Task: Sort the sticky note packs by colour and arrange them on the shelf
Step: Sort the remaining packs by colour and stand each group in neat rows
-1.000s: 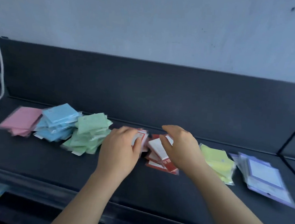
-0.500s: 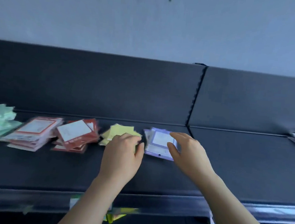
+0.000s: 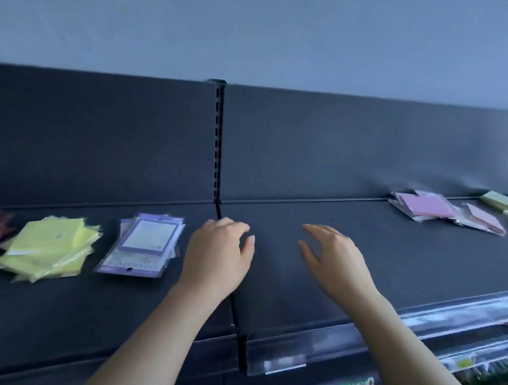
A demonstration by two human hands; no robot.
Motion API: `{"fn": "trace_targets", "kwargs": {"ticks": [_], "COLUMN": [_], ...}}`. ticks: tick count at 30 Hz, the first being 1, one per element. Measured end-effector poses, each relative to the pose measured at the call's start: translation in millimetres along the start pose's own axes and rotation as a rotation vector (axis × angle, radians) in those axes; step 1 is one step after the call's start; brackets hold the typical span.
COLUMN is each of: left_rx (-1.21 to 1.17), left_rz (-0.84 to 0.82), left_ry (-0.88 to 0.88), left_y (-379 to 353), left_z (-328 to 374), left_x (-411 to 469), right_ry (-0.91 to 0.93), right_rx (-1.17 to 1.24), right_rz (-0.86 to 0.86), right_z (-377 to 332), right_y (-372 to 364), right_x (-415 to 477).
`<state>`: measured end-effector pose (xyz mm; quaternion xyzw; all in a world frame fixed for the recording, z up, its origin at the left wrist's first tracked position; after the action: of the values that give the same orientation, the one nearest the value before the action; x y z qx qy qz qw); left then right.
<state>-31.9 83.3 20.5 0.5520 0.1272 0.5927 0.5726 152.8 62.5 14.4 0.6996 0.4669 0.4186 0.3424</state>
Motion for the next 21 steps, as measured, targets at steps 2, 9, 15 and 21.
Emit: {"fn": "trace_targets", "kwargs": {"ticks": [2,9,15,21], "left_rx": [0.002,-0.014,-0.025,-0.019], "left_rz": [-0.027,-0.133,-0.207,-0.253], "left_ry": [-0.03,-0.087,-0.085,-0.03], "left_y": [-14.4,-73.4,-134.9,-200.7], "left_z": [11.8,53.2,95.2,149.2], "left_x": [17.9,75.3,110.6,144.2], "right_ry": [-0.024,-0.149,-0.249,-0.282], "right_rx": [-0.001,0.004,0.006,-0.043], "right_rz": [0.02,0.043,0.075,0.085], "right_z": [17.6,95.4,181.3,289.8], "right_y": [4.3,27.6,48.9,62.2], "right_x": [11.3,48.5,91.1,151.2]}}
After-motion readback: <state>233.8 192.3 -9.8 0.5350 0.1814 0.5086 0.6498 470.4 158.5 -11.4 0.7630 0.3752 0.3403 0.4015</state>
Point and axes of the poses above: each hand's wrist, its own x-axis towards the middle knuckle, its own y-axis out of the back of the hand, z = x × y, the point moved 9 cm from there along x, towards the middle knuckle, and after that the axes turned 7 degrees about -y, right-handed, at the moved point
